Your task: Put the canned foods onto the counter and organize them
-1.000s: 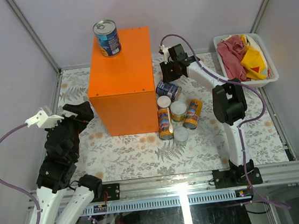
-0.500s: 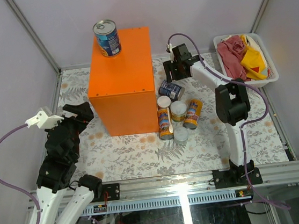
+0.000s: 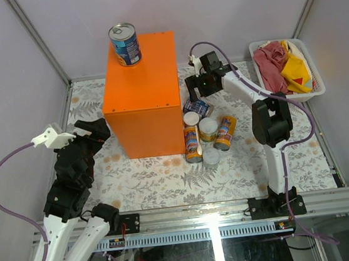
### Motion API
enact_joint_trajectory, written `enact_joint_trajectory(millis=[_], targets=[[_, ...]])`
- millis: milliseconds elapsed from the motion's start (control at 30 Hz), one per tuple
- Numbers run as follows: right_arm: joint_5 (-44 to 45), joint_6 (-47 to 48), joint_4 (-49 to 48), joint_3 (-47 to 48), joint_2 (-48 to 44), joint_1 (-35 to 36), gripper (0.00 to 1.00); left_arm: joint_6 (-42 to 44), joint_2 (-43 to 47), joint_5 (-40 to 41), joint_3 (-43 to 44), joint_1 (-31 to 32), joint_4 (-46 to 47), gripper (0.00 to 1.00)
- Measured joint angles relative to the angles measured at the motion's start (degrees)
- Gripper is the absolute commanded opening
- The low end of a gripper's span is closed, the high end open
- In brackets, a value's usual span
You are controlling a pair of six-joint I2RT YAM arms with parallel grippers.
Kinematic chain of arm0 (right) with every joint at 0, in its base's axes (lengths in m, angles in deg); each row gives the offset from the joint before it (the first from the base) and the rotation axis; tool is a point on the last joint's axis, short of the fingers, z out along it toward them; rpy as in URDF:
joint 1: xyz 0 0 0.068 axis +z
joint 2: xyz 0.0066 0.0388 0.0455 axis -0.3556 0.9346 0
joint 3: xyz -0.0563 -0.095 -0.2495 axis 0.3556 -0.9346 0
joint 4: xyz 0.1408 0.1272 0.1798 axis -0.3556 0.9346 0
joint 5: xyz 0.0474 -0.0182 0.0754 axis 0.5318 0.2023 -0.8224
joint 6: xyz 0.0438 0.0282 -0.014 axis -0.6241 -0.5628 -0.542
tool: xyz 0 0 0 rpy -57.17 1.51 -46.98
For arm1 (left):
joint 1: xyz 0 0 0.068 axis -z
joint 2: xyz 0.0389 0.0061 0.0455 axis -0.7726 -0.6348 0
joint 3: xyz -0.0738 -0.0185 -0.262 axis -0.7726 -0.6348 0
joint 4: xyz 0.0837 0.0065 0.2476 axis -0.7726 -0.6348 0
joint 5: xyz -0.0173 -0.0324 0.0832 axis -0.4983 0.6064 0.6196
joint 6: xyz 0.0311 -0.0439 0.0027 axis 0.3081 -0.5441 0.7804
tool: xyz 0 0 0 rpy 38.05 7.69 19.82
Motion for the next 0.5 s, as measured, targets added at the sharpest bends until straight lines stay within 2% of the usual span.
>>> enact_joint_trajectory(millis=[300,500], targets=[[-4.1,2.5,1.3,0.0,-0.1,2.8,0.9,0.0,0.0,-0.2,0.0,0.0,0.0,0.91],[-3.3,3.4,1.0,0.2,0.6,3.4,0.89,0.0,0.0,-0.2,0.0,0.0,-0.1,0.91]])
